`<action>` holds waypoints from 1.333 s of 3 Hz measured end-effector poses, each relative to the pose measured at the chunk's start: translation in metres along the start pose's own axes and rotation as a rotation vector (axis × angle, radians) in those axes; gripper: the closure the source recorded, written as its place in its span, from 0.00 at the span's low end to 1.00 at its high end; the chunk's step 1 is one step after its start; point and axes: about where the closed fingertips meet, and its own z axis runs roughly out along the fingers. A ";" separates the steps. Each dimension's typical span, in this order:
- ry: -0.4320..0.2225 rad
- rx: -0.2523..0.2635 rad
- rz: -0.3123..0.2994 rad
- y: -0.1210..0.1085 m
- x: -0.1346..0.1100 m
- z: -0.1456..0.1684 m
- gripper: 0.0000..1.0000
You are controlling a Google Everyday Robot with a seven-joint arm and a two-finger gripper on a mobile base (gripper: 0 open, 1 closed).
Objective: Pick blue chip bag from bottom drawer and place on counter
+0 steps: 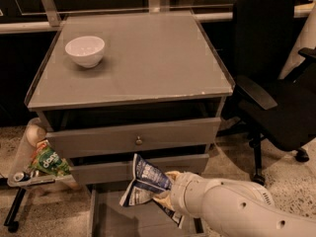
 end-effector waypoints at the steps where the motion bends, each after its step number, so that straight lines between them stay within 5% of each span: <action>1: -0.035 0.054 -0.062 -0.028 -0.041 -0.020 1.00; 3: -0.059 0.159 -0.152 -0.090 -0.105 -0.066 1.00; 4: -0.060 0.165 -0.157 -0.093 -0.107 -0.067 1.00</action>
Offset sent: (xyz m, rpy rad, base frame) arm 0.0837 -0.0002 0.1563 -0.0663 -0.2229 0.0359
